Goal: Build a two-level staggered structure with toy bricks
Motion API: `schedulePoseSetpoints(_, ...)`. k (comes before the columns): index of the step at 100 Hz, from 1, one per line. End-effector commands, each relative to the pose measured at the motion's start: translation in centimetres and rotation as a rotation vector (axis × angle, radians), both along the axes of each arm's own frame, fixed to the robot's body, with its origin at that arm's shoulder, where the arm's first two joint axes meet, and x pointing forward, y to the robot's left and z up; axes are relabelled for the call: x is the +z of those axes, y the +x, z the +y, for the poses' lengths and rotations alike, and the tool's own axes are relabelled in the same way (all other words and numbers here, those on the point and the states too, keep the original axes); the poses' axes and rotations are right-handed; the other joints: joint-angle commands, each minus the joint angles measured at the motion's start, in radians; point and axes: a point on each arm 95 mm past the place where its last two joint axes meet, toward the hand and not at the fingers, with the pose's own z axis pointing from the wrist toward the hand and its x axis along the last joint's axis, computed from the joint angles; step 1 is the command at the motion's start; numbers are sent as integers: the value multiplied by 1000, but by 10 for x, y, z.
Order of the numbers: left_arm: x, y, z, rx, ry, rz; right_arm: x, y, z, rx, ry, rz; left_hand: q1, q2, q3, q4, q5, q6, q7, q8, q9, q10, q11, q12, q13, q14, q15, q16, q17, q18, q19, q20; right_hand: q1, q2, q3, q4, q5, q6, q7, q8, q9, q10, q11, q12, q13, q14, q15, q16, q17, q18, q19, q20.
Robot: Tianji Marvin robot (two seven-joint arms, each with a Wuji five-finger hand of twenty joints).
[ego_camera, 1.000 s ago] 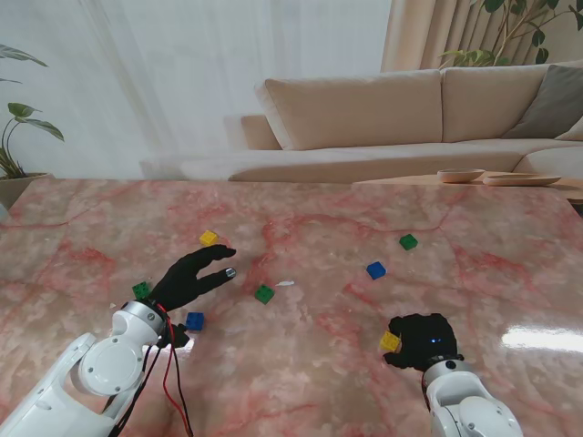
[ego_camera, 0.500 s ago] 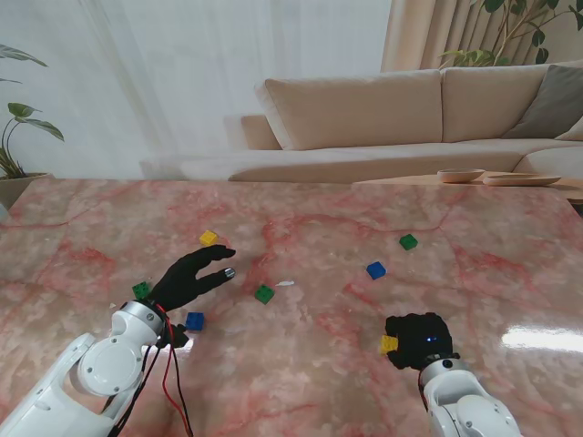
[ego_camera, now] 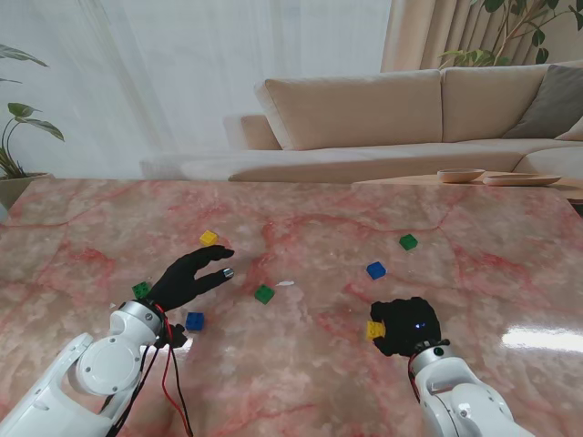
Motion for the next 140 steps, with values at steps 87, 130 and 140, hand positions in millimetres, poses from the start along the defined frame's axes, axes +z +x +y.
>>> schedulePoseSetpoints(87,-3,-2,1,-23,31,19,-9,68,72,150,14,35,24,38,-39,13,13,9,-23,-5,-24,-12,0,-12,-44,-43,-22,-14,-7,-43,-33,-8,40,60,4,-17,-9,-68,36,28,-63,-19,3,7,-28,-23,9,19,-23,-4,30,-2)
schedulePoseSetpoints(130,-3,-4,3,-22,43,20,-23,81,83,178,-7,68,23,39,-40,12,12,9,-21,-5,-24,-12,0,-12,-44,-46,-22,-14,-7,-43,-31,-7,33,65,9,-5,-23,-58,-11,69,-106,-22,22,-11,-56,-30,7,15,-40,-13,16,-3)
schedulePoseSetpoints(140,-3,-5,3,-21,44,23,-25,83,87,188,-7,68,24,39,-40,12,12,9,-22,-5,-24,-11,0,-12,-44,-44,-22,-14,-7,-43,-32,-7,32,65,12,-3,-27,-56,-19,76,-114,-24,24,-14,-62,-29,5,14,-44,-13,13,-4)
